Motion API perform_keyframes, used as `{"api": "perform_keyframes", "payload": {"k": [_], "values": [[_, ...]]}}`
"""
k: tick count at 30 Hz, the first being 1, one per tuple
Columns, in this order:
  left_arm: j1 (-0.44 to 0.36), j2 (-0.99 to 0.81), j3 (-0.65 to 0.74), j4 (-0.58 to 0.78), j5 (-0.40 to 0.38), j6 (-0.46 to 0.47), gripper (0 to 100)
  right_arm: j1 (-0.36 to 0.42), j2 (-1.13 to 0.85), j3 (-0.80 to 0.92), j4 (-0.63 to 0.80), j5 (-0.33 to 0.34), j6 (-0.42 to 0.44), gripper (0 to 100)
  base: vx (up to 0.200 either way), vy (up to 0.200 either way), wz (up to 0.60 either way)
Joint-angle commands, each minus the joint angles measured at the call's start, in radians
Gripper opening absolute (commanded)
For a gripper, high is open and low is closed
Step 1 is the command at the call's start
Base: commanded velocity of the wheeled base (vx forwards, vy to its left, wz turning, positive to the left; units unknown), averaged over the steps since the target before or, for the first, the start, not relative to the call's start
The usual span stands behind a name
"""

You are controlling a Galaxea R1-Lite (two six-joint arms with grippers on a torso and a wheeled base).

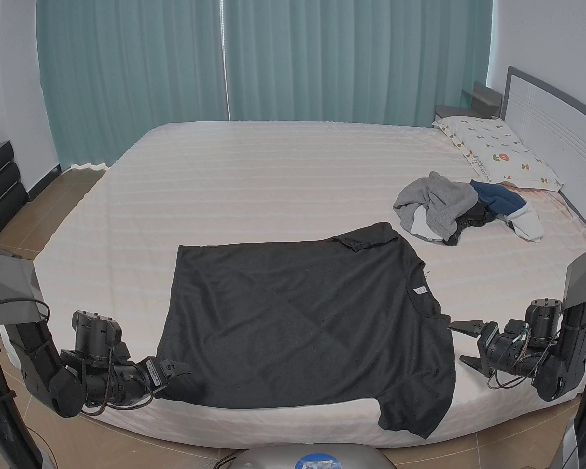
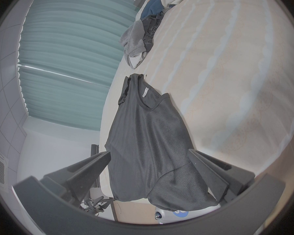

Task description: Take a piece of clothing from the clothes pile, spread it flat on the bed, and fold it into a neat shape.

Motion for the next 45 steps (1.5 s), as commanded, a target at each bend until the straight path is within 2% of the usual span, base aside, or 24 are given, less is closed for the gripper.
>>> {"api": "perform_keyframes", "payload": {"k": [1,6,11,18,35,45], "values": [[0.03,0.084,0.039,-0.067,0.004,0.019,100,0.001,0.011,-0.001,-0.013,-0.001,0.0,100,0.0,0.0,0.0],[0.032,0.127,0.07,-0.153,0.005,0.034,100,0.001,0.013,-0.001,-0.013,-0.001,0.0,100,0.0,0.0,0.0],[0.029,0.21,0.137,-0.308,0.028,0.102,100,0.001,0.013,-0.001,-0.013,-0.001,-0.001,100,0.0,0.0,0.0],[0.027,0.262,0.177,-0.425,0.03,0.103,100,0.001,0.013,-0.001,-0.013,-0.001,-0.001,100,0.0,0.0,0.0],[0.034,0.273,0.178,-0.44,0.033,0.105,100,0.005,0.013,-0.001,-0.013,-0.001,-0.001,100,0.0,0.0,0.0],[0.029,0.313,0.189,-0.483,0.076,0.135,100,0.005,0.016,-0.006,-0.013,-0.001,-0.001,100,0.0,0.0,0.0]]}}
